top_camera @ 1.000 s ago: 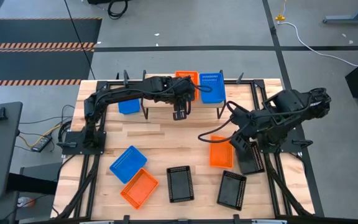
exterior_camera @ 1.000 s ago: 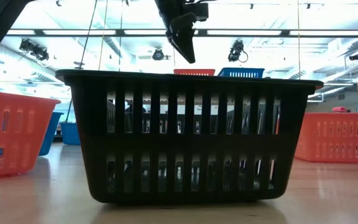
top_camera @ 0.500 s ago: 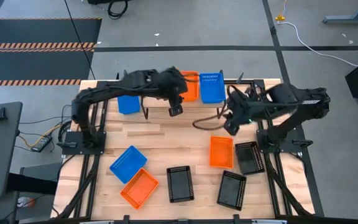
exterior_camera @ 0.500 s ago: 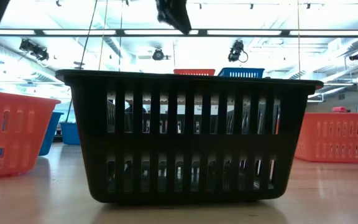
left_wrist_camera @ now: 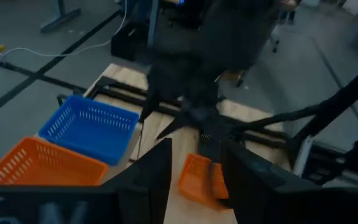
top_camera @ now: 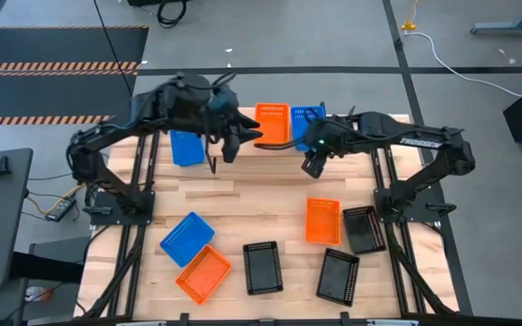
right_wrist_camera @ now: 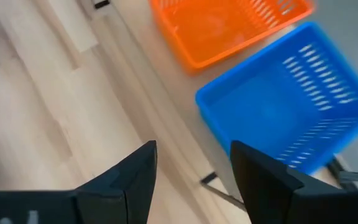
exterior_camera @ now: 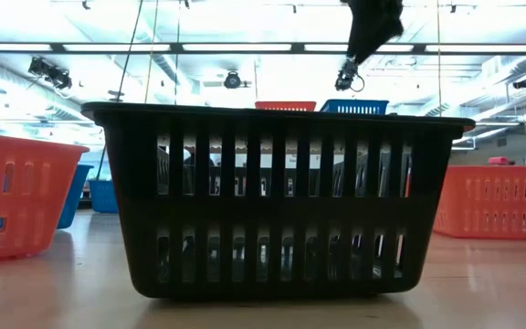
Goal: Stack baskets on shelf by color
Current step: Adjust the blue bin on the shelf
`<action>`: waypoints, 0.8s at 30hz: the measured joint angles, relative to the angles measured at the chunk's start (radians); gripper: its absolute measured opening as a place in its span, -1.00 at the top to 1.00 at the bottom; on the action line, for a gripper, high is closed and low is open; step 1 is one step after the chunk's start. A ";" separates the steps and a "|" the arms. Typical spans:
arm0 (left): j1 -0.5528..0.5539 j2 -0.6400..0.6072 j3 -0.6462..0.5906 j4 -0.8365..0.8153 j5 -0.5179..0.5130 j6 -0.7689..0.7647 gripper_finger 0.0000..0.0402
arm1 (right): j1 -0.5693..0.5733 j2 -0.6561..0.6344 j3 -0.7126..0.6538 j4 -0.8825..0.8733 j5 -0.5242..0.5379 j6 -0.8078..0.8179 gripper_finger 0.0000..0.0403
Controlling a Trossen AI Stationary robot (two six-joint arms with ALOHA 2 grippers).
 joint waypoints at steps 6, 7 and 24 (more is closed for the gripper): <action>-0.041 -0.028 0.000 -0.008 -0.003 -0.011 0.29 | -0.032 0.000 -0.084 0.039 -0.052 -0.049 0.02; -0.046 -0.027 0.000 -0.010 -0.005 -0.012 0.29 | -0.036 0.000 -0.093 0.047 -0.050 -0.056 0.03; -0.053 -0.017 -0.002 -0.008 -0.010 -0.030 0.29 | -0.101 0.000 -0.190 0.238 -0.052 -0.043 0.04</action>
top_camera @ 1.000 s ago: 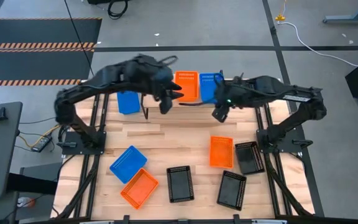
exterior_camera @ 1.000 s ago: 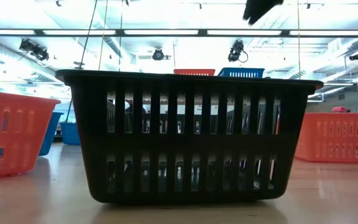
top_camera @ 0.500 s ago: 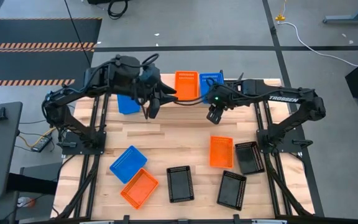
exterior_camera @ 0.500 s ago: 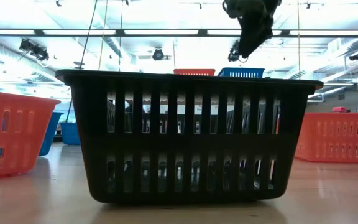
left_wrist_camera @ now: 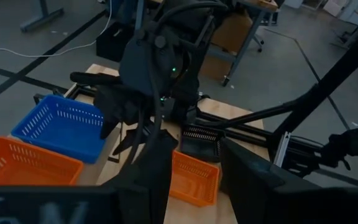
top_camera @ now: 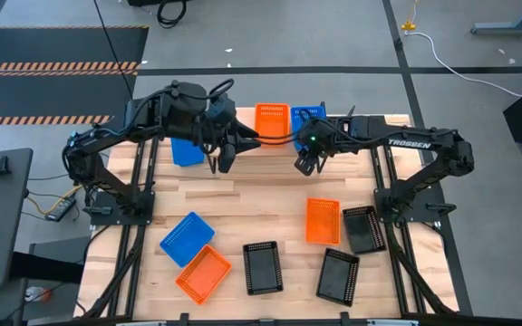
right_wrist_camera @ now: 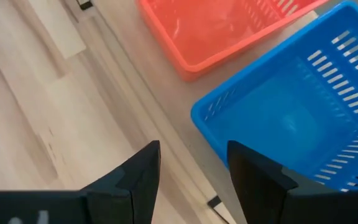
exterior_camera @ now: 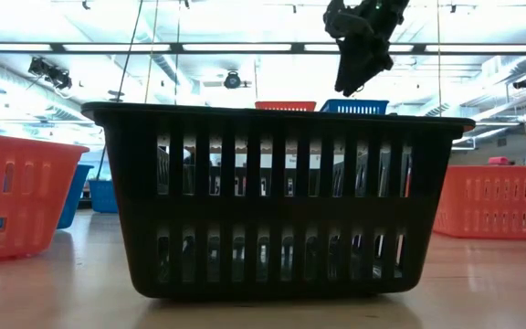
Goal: Stack baskets on shelf by color
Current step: Adjust the blue bin on the shelf
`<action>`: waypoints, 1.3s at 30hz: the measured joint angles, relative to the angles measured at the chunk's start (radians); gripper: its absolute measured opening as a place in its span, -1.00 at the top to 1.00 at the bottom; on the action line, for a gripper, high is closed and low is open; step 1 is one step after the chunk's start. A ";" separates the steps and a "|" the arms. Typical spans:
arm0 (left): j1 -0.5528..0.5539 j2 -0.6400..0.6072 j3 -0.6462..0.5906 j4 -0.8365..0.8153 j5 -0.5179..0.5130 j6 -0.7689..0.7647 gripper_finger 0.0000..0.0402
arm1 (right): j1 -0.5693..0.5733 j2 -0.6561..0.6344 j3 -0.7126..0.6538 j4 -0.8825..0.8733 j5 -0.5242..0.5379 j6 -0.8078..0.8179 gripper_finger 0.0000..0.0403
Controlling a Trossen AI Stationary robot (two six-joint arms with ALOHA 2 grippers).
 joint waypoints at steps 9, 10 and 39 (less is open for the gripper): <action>0.000 0.000 0.000 0.001 0.000 -0.022 0.29 | -0.034 0.000 -0.001 -0.001 0.015 -0.003 0.04; 0.000 0.000 0.000 0.001 0.000 -0.023 0.29 | -0.038 0.000 -0.001 -0.001 0.019 -0.003 0.04; -0.017 0.000 0.000 -0.023 0.004 -0.026 0.29 | -0.008 -0.004 0.035 -0.075 0.015 -0.076 0.13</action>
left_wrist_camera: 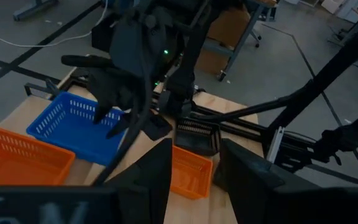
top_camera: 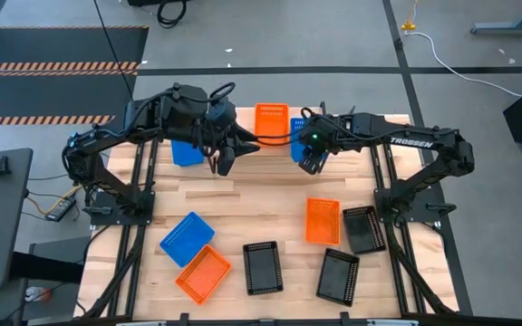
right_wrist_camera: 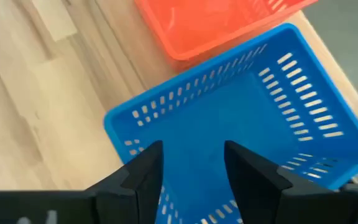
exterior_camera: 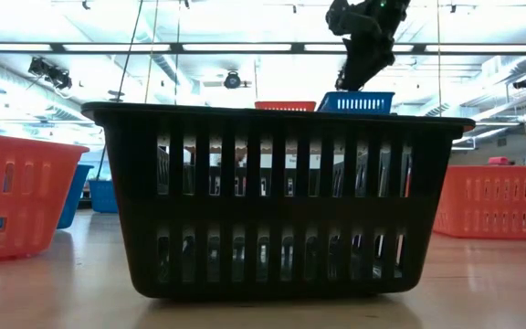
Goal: Stack baskets on shelf by color
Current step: Adjust the blue bin on the shelf
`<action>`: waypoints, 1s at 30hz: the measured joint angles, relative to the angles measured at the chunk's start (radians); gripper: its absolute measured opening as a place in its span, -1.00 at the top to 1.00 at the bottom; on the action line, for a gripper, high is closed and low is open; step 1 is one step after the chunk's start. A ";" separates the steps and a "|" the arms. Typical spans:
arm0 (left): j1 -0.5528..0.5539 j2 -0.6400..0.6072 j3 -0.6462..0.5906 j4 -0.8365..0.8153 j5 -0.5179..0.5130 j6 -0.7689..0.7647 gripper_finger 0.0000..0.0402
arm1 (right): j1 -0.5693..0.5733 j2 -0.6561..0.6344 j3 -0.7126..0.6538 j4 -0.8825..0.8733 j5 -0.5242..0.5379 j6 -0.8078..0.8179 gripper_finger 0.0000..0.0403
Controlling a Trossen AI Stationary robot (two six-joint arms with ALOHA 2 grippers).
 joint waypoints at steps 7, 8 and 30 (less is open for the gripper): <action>-0.005 0.000 0.000 -0.003 0.000 0.000 0.29 | -0.023 -0.009 0.001 -0.020 0.003 0.029 0.14; -0.006 0.000 0.000 -0.006 0.000 0.000 0.29 | -0.021 -0.020 0.012 -0.035 -0.006 0.036 0.14; -0.014 0.000 0.000 -0.012 -0.012 0.008 0.29 | 0.181 -0.092 -0.068 -0.022 -0.231 -0.018 0.30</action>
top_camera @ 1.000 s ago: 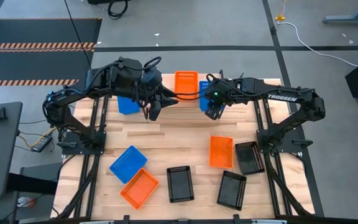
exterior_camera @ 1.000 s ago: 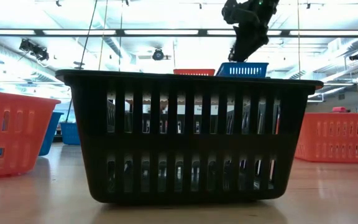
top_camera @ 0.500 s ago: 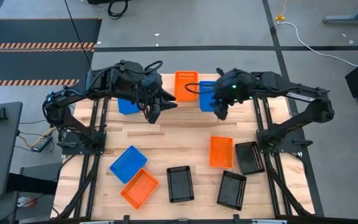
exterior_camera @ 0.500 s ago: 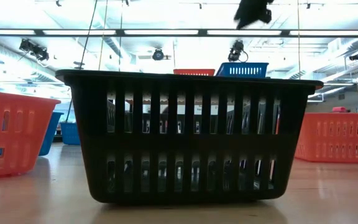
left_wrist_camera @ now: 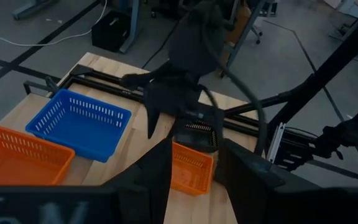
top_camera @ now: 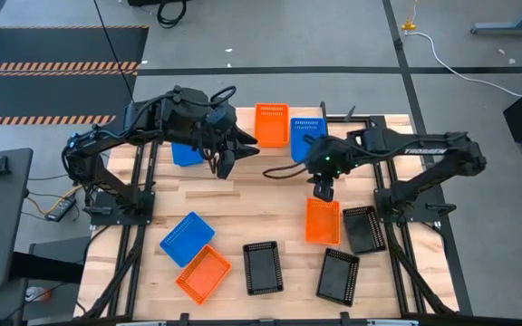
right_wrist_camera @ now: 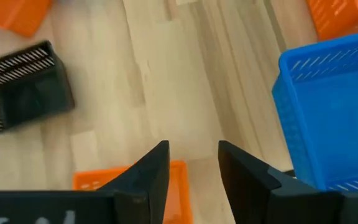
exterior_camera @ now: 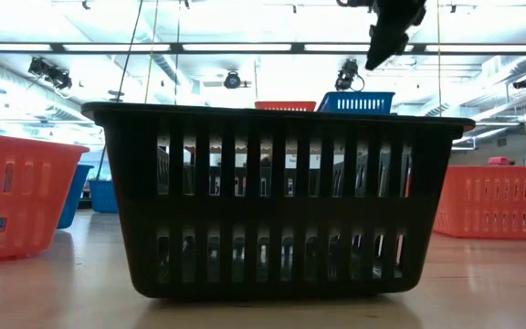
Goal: Stack baskets on shelf by color
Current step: Adjust the blue bin on the shelf
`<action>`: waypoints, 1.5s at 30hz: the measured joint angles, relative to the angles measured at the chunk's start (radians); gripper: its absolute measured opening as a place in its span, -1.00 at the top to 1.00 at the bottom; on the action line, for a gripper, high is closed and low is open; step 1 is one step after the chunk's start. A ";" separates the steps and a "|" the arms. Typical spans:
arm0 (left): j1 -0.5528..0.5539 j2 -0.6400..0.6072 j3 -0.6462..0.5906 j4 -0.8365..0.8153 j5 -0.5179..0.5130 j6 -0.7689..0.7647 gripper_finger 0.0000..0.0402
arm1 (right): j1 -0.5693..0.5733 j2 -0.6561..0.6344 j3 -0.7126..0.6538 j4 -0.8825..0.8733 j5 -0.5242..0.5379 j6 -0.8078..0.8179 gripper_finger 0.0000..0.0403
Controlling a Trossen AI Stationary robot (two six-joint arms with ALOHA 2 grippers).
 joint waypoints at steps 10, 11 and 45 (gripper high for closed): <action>0.000 0.000 0.000 0.014 0.000 0.000 0.29 | -0.100 0.019 -0.068 0.032 0.026 -0.017 0.48; -0.001 0.000 0.000 0.014 0.000 0.000 0.29 | -0.108 0.018 -0.068 0.037 0.027 -0.016 0.48; -0.001 0.000 0.000 -0.035 -0.011 0.001 0.34 | -0.282 0.015 -0.067 0.116 0.000 -0.046 0.49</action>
